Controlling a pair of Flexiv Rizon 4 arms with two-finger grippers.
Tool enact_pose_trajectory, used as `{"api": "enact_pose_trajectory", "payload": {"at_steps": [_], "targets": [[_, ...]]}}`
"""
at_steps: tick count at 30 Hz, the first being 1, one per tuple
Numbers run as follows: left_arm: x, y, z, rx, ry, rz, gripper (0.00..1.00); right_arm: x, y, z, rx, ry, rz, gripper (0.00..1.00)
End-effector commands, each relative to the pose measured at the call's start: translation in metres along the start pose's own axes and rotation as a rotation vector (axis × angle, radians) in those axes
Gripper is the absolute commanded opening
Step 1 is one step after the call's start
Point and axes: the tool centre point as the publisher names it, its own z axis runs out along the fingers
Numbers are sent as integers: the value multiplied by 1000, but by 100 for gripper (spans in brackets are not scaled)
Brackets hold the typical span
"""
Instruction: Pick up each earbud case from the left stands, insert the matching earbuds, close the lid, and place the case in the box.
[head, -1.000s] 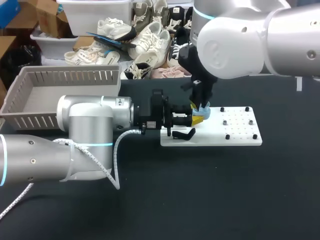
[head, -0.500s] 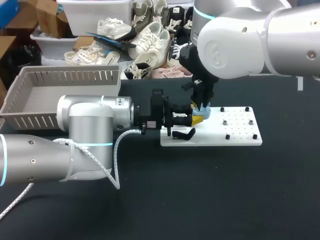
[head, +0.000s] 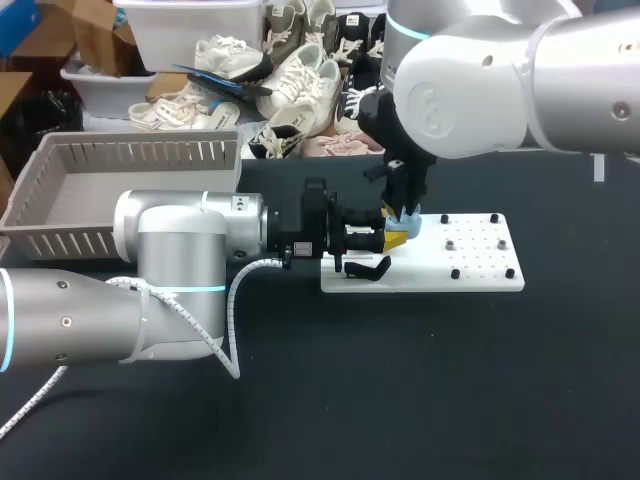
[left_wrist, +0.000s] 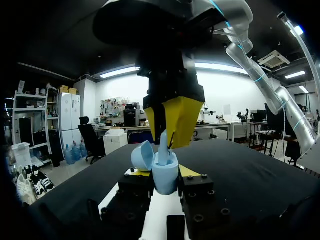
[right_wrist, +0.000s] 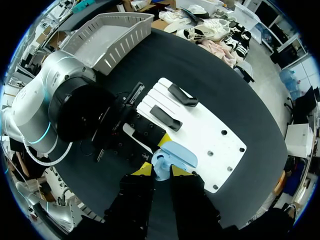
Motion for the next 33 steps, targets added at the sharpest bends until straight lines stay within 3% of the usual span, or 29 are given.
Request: {"api": "enact_pose_trajectory", "payload": {"at_steps": [1, 33], "targets": [[1, 0, 0, -2, -2, 1, 0, 0, 0, 0, 2, 0, 1, 0], [1, 0, 0, -2, -2, 1, 0, -6, 1, -2, 3, -3, -3, 0]]}}
